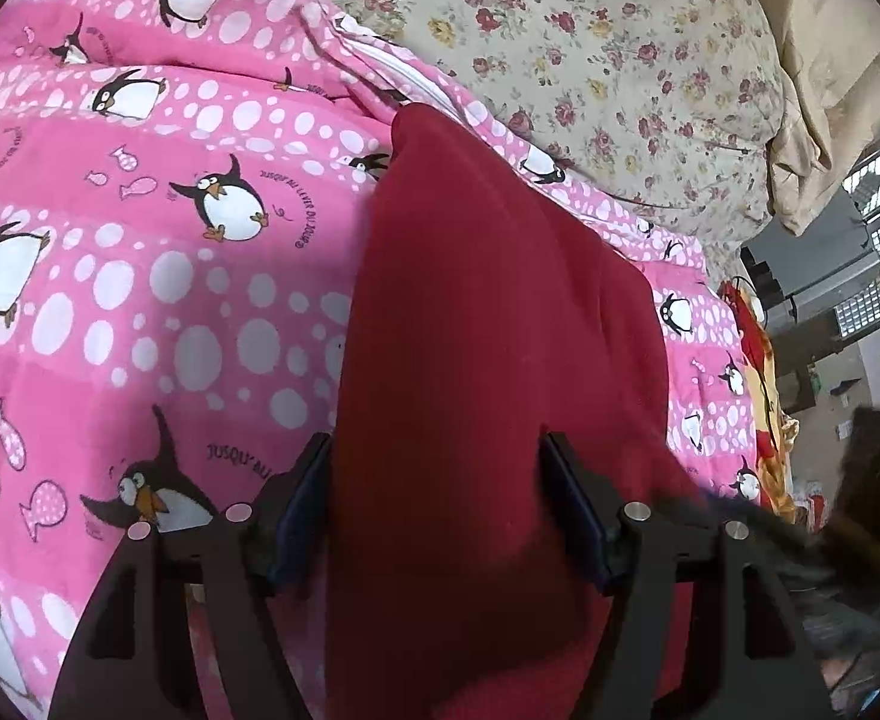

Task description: Fold small clothes

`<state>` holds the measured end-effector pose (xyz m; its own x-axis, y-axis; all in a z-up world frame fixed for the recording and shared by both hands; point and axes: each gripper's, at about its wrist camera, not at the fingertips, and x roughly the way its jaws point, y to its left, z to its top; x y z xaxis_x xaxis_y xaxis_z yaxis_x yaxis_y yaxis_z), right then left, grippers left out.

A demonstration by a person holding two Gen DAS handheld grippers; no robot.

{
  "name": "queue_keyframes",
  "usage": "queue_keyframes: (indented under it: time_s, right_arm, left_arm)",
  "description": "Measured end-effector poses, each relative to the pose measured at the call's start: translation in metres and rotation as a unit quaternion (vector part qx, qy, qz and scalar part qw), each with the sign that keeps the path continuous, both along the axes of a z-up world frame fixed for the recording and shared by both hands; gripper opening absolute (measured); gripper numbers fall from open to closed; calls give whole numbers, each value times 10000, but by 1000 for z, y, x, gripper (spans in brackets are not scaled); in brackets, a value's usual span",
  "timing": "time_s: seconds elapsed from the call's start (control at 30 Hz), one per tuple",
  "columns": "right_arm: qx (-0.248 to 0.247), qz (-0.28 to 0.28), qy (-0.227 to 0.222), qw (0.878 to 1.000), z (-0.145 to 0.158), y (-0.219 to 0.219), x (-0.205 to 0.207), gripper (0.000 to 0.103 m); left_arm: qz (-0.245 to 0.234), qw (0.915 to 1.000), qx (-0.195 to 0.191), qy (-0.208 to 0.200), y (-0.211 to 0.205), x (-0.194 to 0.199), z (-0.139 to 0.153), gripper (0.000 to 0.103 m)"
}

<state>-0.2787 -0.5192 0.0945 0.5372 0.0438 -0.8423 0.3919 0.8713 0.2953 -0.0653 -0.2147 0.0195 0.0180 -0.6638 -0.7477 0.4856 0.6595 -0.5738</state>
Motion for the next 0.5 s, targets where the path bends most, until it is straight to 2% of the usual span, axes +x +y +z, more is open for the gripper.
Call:
queue_keyframes:
  time_s: [0.03, 0.1, 0.17, 0.23, 0.33, 0.43, 0.47, 0.5]
  right_arm:
    - [-40, 120, 65, 9999, -5, 5, -3, 26]
    - [-347, 252, -48, 9991, -1, 13, -14, 20]
    - [-422, 222, -126, 9988, 0, 17, -27, 18]
    - [-514, 174, 26, 9985, -14, 18, -31, 17]
    - [-600, 160, 39, 9981, -15, 20, -32, 17]
    - [-381, -17, -171, 9991, -1, 14, -35, 22]
    - [-263, -201, -302, 9990, 5, 8, -38, 31]
    - [-230, -384, -406, 9982, 8, 2, -38, 44]
  left_arm:
    - [-24, 10000, 13, 16, 1, -1, 2, 50]
    - [-106, 9999, 20, -40, 3, -4, 7, 50]
    - [-188, 9996, 80, -176, 1, -8, 10, 53]
    - [-286, 9992, 169, -239, -5, -12, 8, 53]
    - [-194, 9992, 212, -281, -3, -12, 6, 58]
    - [-124, 9992, 220, -318, -1, -8, 7, 58]
    - [-101, 9992, 228, -307, -1, -6, 7, 58]
    - [-102, 9993, 232, -293, -1, -5, 7, 58]
